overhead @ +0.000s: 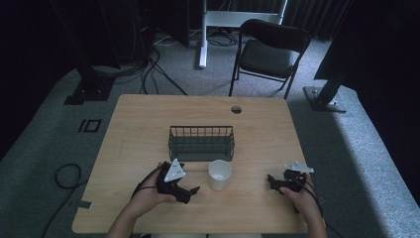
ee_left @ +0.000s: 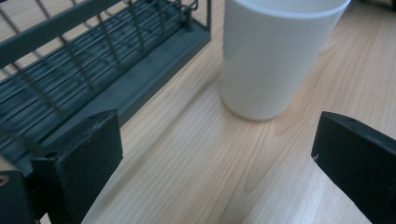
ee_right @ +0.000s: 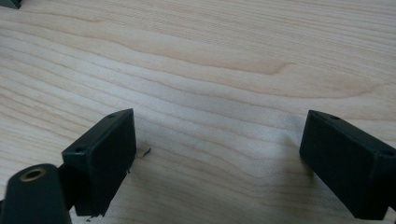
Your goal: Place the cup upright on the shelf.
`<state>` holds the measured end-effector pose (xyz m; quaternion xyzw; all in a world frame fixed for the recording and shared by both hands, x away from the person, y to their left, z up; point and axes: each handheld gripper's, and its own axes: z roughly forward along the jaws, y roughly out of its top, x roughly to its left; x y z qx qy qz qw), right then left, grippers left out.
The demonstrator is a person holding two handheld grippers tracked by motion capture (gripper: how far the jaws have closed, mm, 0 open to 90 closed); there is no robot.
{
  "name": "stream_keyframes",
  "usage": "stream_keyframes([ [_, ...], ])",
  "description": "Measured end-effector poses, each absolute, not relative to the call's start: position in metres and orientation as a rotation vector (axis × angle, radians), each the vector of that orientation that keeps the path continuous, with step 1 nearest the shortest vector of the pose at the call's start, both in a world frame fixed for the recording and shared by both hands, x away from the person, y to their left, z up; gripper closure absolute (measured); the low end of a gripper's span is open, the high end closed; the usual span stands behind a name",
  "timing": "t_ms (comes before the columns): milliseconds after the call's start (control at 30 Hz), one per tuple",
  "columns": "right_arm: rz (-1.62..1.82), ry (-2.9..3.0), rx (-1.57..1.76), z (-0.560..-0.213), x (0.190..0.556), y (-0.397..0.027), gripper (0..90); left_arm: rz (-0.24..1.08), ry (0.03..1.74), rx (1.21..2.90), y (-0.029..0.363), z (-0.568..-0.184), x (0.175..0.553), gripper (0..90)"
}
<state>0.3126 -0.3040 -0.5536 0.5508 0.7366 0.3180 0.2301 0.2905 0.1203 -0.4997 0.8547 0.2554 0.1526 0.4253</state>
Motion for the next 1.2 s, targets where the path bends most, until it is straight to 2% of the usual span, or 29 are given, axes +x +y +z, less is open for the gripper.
stream_keyframes([
  [867,0.876,2.026,1.516,-0.554,0.313,-0.304,10.5,0.286,0.496,2.14,0.068,-0.494,0.303,2.2],
  [1200,0.876,2.026,1.516,-0.554,0.313,-0.304,10.5,0.284,0.492,2.112,0.052,-0.492,0.313,2.2],
])
